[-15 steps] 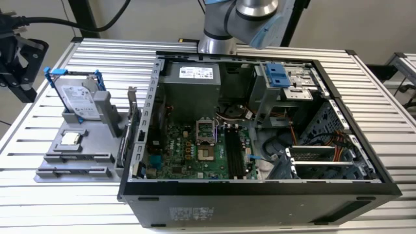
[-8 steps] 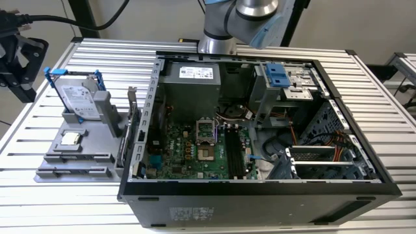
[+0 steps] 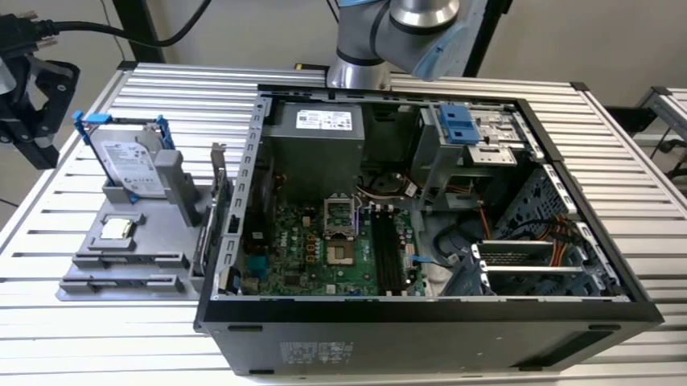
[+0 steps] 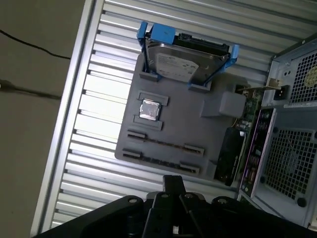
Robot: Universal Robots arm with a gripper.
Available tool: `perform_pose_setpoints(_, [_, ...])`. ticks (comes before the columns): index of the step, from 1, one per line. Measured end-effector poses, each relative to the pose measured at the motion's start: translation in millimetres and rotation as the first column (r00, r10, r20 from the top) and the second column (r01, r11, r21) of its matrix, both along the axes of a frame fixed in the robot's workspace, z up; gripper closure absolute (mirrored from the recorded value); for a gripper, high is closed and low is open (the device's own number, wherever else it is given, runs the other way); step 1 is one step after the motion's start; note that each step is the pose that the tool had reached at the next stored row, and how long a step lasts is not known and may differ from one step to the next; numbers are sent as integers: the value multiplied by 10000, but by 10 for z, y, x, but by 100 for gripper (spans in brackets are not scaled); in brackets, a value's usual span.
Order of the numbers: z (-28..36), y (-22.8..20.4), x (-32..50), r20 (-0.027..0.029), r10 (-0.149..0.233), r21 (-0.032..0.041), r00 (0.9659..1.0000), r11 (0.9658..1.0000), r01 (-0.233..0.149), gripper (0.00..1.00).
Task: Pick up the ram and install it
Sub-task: 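Pick up the ram and move it above insertion slot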
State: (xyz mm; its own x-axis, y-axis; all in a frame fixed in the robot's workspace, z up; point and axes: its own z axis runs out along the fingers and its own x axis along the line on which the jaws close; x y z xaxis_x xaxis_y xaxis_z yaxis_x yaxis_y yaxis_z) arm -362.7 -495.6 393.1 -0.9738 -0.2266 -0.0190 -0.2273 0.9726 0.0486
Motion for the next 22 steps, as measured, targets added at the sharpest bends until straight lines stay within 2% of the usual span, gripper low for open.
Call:
perform_pose_setpoints(12, [8, 0, 0, 0, 620, 0, 9981, 9981, -620, 100])
perform_pose_setpoints(17, [11, 0, 0, 0, 886, -1, 9961, 9961, -886, 100])
perform_pose_setpoints(22, [14, 0, 0, -1, 1214, -2, 9926, 9926, -1214, 100])
